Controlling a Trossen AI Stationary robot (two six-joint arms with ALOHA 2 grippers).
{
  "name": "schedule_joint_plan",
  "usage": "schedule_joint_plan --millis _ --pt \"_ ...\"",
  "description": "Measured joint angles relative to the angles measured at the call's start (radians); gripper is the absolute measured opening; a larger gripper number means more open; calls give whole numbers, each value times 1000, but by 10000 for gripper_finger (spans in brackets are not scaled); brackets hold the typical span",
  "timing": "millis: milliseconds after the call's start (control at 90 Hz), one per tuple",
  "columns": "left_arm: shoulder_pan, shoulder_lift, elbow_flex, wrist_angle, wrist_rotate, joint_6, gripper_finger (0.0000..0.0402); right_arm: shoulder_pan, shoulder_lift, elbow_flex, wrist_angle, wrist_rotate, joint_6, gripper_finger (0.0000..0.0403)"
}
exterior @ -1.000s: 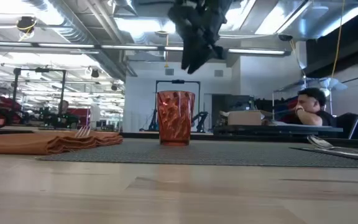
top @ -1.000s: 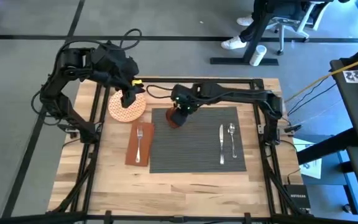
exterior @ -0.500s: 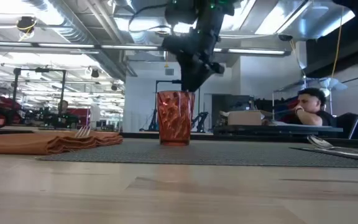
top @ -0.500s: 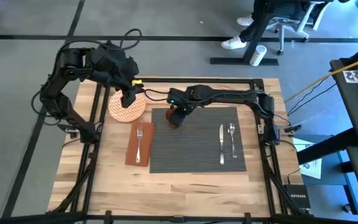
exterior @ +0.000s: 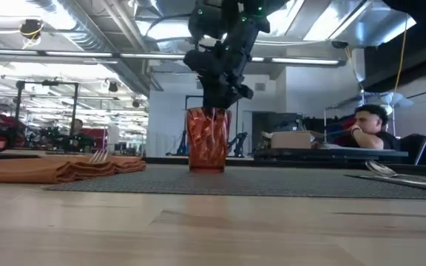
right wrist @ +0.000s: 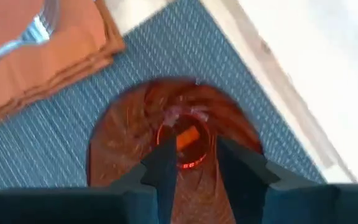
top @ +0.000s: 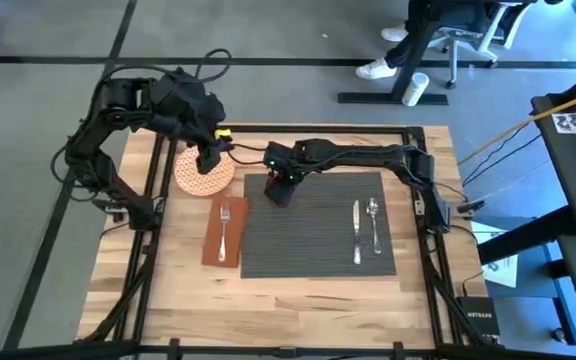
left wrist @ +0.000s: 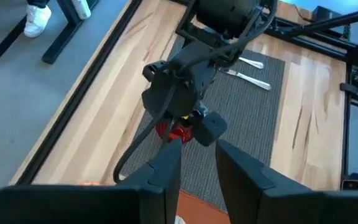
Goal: Set table place
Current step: Move the orange glass to the top right of the table
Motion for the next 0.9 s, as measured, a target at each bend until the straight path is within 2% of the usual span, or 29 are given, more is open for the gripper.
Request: schedule_joint_plan --millis 256,567,756,900 --pt "-18 1 -51 0 0 8 82 0 -1 0 -13 -1 -28 6" --pt "-60 -2 -51 0 0 11 82 -1 -7 0 -25 -2 -32 2" --pt "-72 -4 -51 1 0 11 82 -2 -37 0 -30 -44 -31 1" --pt "-74 -4 -51 1 0 15 82 -8 -53 10 -113 -89 75 5"
